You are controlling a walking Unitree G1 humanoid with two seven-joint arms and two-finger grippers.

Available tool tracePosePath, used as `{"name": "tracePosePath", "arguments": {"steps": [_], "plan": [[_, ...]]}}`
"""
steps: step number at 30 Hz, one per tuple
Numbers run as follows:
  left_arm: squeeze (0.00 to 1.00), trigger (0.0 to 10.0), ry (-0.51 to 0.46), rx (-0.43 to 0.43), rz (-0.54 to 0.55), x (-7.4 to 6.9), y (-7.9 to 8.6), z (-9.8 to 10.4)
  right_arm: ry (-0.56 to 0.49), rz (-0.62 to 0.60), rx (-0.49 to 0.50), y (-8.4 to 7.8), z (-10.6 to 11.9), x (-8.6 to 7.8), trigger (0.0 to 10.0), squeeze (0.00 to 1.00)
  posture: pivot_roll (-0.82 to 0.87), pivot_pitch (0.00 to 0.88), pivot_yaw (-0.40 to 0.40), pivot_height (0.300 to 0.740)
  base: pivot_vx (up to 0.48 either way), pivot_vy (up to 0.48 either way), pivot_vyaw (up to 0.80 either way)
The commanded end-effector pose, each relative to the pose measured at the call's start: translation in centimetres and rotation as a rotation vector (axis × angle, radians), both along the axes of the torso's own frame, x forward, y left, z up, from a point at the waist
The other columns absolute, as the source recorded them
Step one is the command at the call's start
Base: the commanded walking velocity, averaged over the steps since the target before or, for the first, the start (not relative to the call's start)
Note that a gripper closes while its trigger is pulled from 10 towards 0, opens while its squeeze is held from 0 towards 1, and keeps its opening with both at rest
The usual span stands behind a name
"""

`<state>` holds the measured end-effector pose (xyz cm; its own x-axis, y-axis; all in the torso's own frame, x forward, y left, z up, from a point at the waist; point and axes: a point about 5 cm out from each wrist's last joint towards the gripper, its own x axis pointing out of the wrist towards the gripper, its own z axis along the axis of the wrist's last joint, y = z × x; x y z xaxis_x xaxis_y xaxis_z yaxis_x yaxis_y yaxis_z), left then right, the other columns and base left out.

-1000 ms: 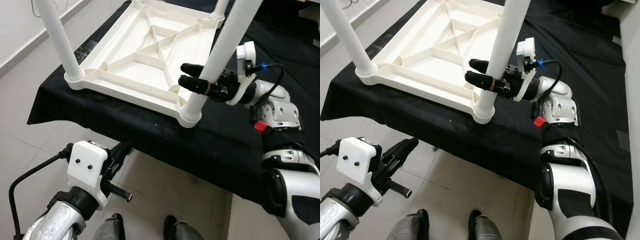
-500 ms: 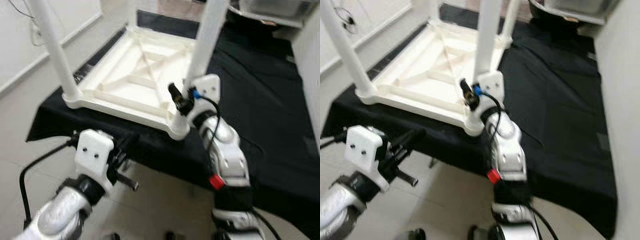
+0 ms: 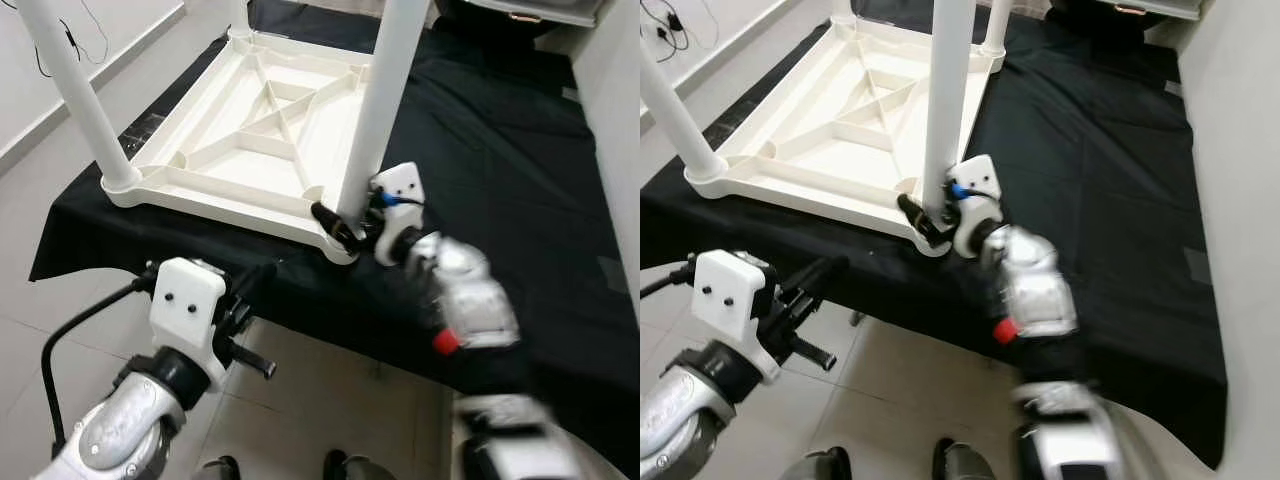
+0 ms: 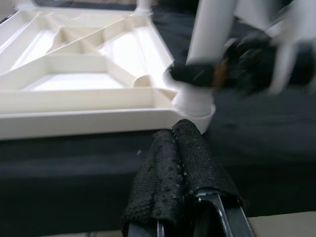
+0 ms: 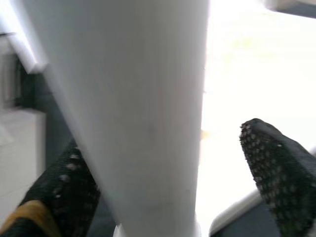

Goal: Building children table

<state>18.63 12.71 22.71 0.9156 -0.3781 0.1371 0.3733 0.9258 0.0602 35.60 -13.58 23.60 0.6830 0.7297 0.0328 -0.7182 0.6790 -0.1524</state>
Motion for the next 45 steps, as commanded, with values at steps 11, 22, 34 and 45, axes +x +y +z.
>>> {"name": "tracePosePath", "arguments": {"steps": [11, 22, 34, 45], "plan": [[0.00, 10.0, 0.017, 0.019, 0.011, -1.0, 0.1, -0.2, 0.040, 0.248, 0.087, -1.9, 2.4, 2.2, 0.0, 0.00, 0.15, 0.295, -0.106, 0.740, 0.000, 0.000, 0.00], [0.00, 10.0, 0.017, 0.032, 0.013, -1.2, 0.2, -0.2, 0.050, 0.232, 0.104, -3.8, 2.2, 2.5, 0.0, 0.00, 0.15, 0.272, -0.113, 0.740, 0.000, 0.000, 0.00], [0.00, 10.0, -0.014, 0.039, 0.009, -0.6, 0.3, 0.1, 0.129, -0.570, 0.029, 2.2, -7.4, -3.7, 0.0, 0.00, 0.16, 0.215, -0.125, 0.740, 0.000, 0.000, 0.00], [0.00, 10.0, -0.035, 0.048, 0.010, -0.3, 0.4, 0.4, 0.140, -0.269, 0.113, 5.8, -5.0, -1.6, 10.0, 0.18, 0.15, 0.219, -0.115, 0.740, 0.000, 0.000, 0.00]]}}
